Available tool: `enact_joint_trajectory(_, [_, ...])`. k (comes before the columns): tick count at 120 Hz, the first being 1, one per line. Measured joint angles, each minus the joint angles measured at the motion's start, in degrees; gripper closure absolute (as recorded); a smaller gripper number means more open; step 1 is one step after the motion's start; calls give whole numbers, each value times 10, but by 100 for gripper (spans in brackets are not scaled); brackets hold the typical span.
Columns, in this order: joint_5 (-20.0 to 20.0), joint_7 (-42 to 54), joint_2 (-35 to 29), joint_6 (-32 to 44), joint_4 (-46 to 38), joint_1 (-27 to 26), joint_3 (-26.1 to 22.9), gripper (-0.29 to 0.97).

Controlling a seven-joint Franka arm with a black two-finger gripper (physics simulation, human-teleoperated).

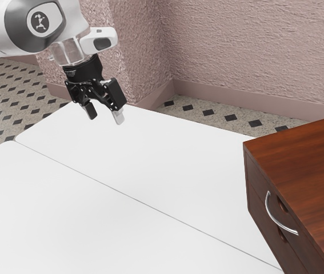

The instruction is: Pull the drawer handle with one arm to open the drawer

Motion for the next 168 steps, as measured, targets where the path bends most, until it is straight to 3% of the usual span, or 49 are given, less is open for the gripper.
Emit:
enact_joint_trajectory(32, [2,0,0,-1,6,1,-2,0])
enact_joint_trajectory(54, [0,-26,-36,-29,67,-3,-7,0])
enact_joint_trajectory(72, [-10,-115,-64,-62,70,65,-75,0])
enact_joint_trajectory(98, [-50,-248,-44,-62,51,105,-95,0])
enact_joint_trajectory(107, [-73,-286,-33,-40,43,100,-100,0])
enact_joint_trajectory(118, [-89,-336,-54,0,-3,58,-123,0])
enact_joint_trajectory(129, [-84,-388,-132,46,-94,-1,-154,1])
enact_joint_trajectory(137, [-53,-437,-162,69,-128,-2,-193,3])
enact_joint_trajectory(147, [-21,-495,-170,89,-141,-5,-223,5])
enact_joint_trajectory(168, [3,-612,-156,107,-150,0,-231,9])
